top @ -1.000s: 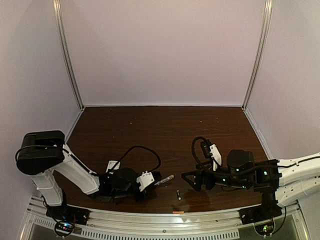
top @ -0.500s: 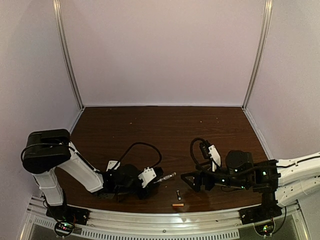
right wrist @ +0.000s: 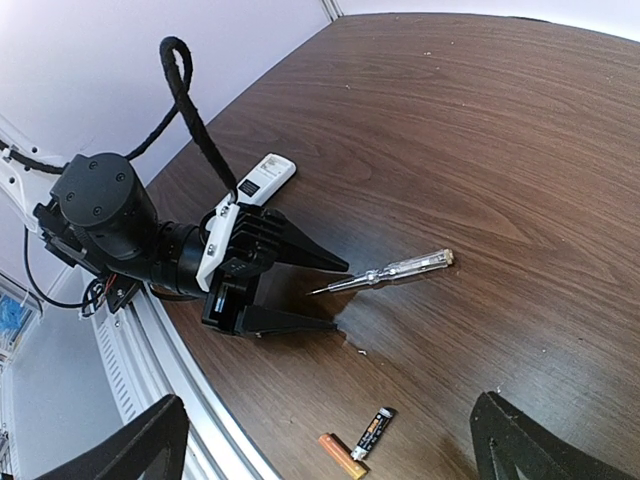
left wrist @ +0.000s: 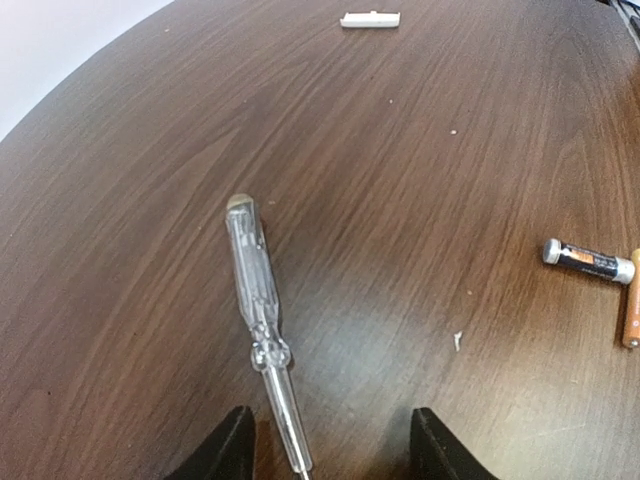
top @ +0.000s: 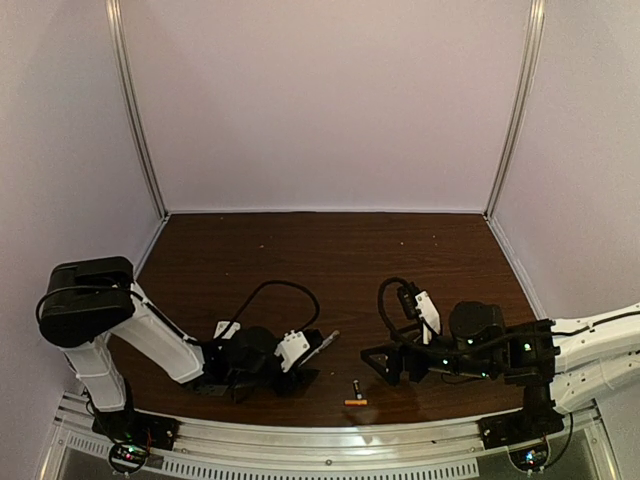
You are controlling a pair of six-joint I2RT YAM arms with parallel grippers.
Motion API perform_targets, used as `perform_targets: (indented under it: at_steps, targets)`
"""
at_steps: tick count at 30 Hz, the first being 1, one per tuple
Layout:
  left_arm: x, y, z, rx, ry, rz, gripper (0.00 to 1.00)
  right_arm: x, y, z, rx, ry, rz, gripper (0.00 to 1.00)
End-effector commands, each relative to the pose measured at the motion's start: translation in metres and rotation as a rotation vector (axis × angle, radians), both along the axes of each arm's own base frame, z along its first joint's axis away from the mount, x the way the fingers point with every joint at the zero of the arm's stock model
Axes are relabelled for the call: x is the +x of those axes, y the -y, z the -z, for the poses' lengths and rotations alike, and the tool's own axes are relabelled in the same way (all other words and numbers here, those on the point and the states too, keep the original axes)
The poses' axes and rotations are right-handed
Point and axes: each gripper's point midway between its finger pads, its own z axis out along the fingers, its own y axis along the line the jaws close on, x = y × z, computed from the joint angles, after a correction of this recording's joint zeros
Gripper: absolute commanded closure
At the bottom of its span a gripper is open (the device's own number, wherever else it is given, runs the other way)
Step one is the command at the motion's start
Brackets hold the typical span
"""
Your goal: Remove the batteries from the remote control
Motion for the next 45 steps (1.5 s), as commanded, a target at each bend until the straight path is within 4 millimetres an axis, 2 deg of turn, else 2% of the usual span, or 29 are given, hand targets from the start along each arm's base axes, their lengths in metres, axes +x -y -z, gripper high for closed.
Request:
perform_targets:
  at_steps: [1,9,13,17,19,24,26,29,33,38,42,45]
  targets:
    - [0.001,-0.014,0.004,0.039,-0.011,-0.038,0.45,0.000,-0.003,-0.005,0.008,0.010,-0.007,0.00]
    - [0.005,-0.024,-0.020,-0.005,0.009,-0.086,0.38,0.001,-0.004,-0.010,0.009,0.025,-0.007,0.00]
    - [0.019,-0.037,-0.045,0.007,0.072,-0.178,0.32,0.008,0.000,-0.009,-0.016,0.055,0.030,0.00]
    - [0.038,-0.054,-0.086,-0.024,0.150,-0.292,0.17,0.024,0.010,-0.010,-0.087,0.106,0.120,0.00]
    - [0.052,-0.065,-0.106,-0.047,0.178,-0.362,0.08,0.034,0.017,-0.016,-0.124,0.139,0.176,0.00]
    - [0.094,-0.097,-0.140,-0.043,0.213,-0.531,0.03,0.062,0.042,-0.043,-0.208,0.265,0.356,0.00]
    - [0.111,-0.114,-0.150,-0.044,0.221,-0.601,0.03,0.074,0.056,-0.057,-0.221,0.304,0.432,0.00]
    - [0.135,-0.150,-0.167,-0.033,0.245,-0.739,0.03,0.090,0.072,-0.077,-0.239,0.349,0.489,0.00]
    - [0.160,-0.201,-0.176,-0.033,0.259,-0.878,0.03,0.116,0.102,-0.088,-0.283,0.354,0.584,0.00]
    - [0.180,-0.271,-0.176,-0.047,0.296,-1.041,0.03,0.133,0.131,-0.103,-0.282,0.425,0.658,0.00]
    - [0.186,-0.320,-0.171,-0.086,0.334,-1.163,0.04,0.148,0.150,-0.102,-0.262,0.479,0.713,0.00]
    - [0.193,-0.334,-0.165,-0.105,0.313,-1.159,0.04,0.158,0.158,-0.096,-0.269,0.483,0.727,0.00]
